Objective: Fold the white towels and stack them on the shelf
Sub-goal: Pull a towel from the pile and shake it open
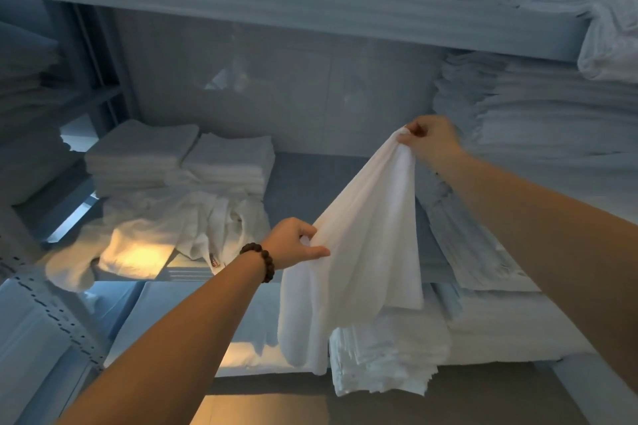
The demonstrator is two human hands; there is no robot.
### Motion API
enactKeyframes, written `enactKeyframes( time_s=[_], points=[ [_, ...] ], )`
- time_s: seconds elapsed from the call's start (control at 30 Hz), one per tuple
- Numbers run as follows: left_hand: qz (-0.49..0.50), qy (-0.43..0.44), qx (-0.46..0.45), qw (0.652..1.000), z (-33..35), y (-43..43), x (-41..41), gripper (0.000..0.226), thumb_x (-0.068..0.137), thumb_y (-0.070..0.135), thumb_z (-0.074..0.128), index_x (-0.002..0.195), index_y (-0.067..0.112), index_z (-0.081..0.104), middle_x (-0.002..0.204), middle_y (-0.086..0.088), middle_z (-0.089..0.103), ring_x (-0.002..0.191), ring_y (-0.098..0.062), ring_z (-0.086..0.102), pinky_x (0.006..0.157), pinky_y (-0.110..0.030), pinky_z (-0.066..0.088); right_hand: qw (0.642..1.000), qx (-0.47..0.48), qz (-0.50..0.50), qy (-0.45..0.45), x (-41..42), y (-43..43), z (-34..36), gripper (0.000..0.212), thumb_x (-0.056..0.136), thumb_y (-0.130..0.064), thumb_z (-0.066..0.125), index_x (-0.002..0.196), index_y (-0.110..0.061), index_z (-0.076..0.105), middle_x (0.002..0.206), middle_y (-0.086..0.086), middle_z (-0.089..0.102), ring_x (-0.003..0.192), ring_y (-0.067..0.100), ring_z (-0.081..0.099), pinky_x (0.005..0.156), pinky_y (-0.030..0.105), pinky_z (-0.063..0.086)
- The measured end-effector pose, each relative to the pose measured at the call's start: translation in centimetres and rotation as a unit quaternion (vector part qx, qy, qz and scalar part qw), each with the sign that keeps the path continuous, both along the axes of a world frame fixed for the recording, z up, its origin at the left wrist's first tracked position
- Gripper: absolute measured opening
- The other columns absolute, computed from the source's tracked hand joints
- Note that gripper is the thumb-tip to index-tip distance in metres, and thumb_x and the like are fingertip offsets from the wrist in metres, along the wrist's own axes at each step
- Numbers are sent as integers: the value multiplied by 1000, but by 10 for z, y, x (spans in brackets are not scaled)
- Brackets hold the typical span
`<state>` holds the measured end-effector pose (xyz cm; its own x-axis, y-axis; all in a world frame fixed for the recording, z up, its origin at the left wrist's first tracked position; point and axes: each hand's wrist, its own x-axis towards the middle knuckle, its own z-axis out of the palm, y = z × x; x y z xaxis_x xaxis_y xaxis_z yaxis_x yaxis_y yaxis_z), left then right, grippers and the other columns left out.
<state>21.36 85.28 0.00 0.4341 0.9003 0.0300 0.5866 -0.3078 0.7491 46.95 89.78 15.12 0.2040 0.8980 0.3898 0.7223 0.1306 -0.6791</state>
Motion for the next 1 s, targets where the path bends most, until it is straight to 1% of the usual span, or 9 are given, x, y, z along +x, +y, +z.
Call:
enactKeyframes(
  time_s=[0.13, 0.23, 0.4, 0.53, 0.6, 0.73, 0.8, 0.87, 1.0],
  points=[
    [-9, 33, -35, 999, -15, -1, -2, 36, 77, 47, 70, 90, 14, 75, 87, -4, 68, 80, -17, 60, 75, -29, 50, 999, -5, -33, 6, 7, 11, -13, 19, 84, -12, 66, 91, 6, 65, 82, 9, 54, 78, 17, 48, 69, 22, 35],
    [-14, 70, -43, 997, -29, -3, -8, 40, 76, 49, 71, 89, 11, 75, 91, -10, 69, 82, -22, 62, 78, -37, 53, 997, 5, -66, 29, 18, 16, -22, 11, 85, -14, 64, 89, -4, 67, 83, 7, 57, 78, 17, 52, 72, 25, 38],
    [-9, 74, -44, 996, -41, -4, -25, 36, 75, 47, 72, 94, 17, 75, 88, 2, 71, 81, -17, 63, 78, -30, 51, 993, 8, -100, 55, 40, 23, -27, 18, 83, -15, 66, 95, -1, 67, 87, 9, 62, 86, 26, 60, 80, 40, 51],
    [-8, 152, -29, 988, -49, -2, -30, 47, 74, 55, 69, 98, 15, 71, 89, 7, 61, 81, -13, 54, 73, -25, 42, 994, 29, -98, 37, 47, 29, -25, 19, 83, -16, 66, 95, -1, 69, 98, 19, 69, 85, 26, 61, 74, 26, 44],
    [-7, 175, -31, 984, -54, 0, -32, 48, 73, 58, 68, 95, 15, 70, 85, 9, 56, 80, -13, 53, 71, -26, 41, 993, 39, -102, 38, 49, 33, -20, 21, 83, -16, 68, 95, 0, 68, 100, 21, 69, 90, 28, 63, 76, 28, 44],
    [-6, 216, -57, 975, -61, 2, -41, 47, 72, 59, 67, 88, 15, 67, 79, 6, 53, 70, -14, 49, 63, -25, 38, 991, 52, -112, 50, 52, 38, -12, 22, 82, -17, 68, 92, 2, 67, 95, 22, 68, 78, 18, 54, 72, 28, 43],
    [8, 196, -61, 979, -62, 4, -47, 43, 74, 57, 67, 71, 14, 59, 65, 1, 43, 59, -15, 41, 57, -26, 31, 992, 50, -108, 51, 53, 39, -9, 23, 82, -17, 67, 92, 4, 66, 88, 18, 65, 78, 17, 53, 70, 23, 39],
    [46, 125, -67, 989, -60, 6, -56, 45, 75, 52, 70, 60, 13, 53, 55, 2, 36, 50, -13, 35, 53, -25, 28, 991, 46, -110, 57, 56, 40, -7, 25, 83, -16, 66, 95, 5, 65, 84, 10, 59, 78, 17, 52, 67, 21, 37],
    [169, -67, -98, 978, -59, 10, -75, 53, 71, 50, 75, 65, -1, 63, 55, -1, 46, 50, -11, 44, 54, -23, 37, 988, 46, -128, 67, 67, 39, -8, 25, 85, -15, 65, 100, 5, 65, 88, 10, 59, 82, 17, 52, 66, 24, 40]
  ],
)
